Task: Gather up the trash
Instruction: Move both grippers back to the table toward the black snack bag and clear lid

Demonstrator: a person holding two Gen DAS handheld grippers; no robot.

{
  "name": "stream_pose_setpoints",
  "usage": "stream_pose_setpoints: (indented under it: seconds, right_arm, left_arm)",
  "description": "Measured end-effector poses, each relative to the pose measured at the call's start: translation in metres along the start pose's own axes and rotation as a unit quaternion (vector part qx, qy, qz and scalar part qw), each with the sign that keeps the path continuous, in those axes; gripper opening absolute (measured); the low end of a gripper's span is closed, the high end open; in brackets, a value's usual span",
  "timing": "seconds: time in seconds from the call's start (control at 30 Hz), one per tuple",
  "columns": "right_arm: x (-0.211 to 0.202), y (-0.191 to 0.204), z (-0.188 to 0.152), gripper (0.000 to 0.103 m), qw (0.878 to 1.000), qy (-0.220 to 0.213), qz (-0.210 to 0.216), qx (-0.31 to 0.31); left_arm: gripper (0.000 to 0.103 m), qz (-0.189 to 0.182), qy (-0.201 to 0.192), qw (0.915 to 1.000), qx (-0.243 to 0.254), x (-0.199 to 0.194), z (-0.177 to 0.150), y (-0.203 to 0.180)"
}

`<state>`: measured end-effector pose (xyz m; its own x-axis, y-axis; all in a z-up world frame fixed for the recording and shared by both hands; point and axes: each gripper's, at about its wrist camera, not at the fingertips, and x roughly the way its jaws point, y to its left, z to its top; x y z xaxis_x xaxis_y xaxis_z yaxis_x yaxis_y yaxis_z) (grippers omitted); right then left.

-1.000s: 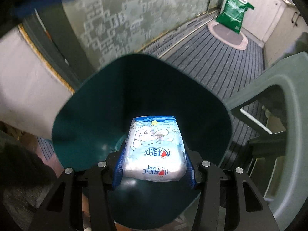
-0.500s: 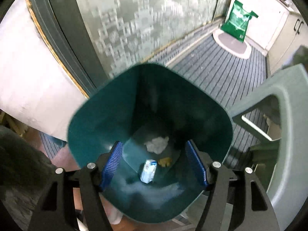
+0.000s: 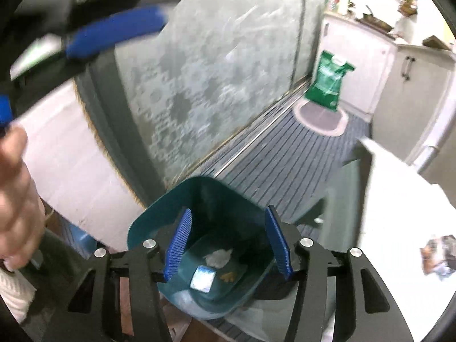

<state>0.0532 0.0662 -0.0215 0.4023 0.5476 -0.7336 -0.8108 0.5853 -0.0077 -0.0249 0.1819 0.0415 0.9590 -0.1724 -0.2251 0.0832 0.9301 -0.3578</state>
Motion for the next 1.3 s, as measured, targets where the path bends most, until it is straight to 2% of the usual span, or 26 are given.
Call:
stream_pose_setpoints:
  seconds: [0.2, 0.53, 0.8, 1.03, 1.3]
  right_arm:
    - [-0.032, -0.047, -0.003, 0.052, 0.998, -0.031, -0.034, 0.032]
    - [-0.081, -0.138, -0.014, 0.052, 0.99, -0.053, -0.098, 0.082]
    - [-0.108, -0.197, -0.022, 0.052, 0.983, -0.063, -0.133, 0.107]
    - [-0.114, -0.237, -0.033, 0.044, 0.979, -0.069, -0.131, 0.142]
    - [-0.112, -0.255, -0.049, 0.044, 0.978, -0.066, -0.12, 0.154]
  left_arm:
    - [0.04, -0.014, 0.011, 0.9998, 0.011, 0.018, -0.003, -0.024]
    - [0.047, -0.036, 0.059, 0.9965, 0.047, 0.066, -0.018, -0.075]
    - [0.048, -0.025, 0.11, 0.9918, 0.059, 0.106, -0.035, -0.097]
    - [0.049, -0.005, 0.173, 0.9794, 0.104, 0.145, -0.059, -0.12]
    - [0.048, 0.02, 0.231, 0.96, 0.157, 0.182, -0.089, -0.143]
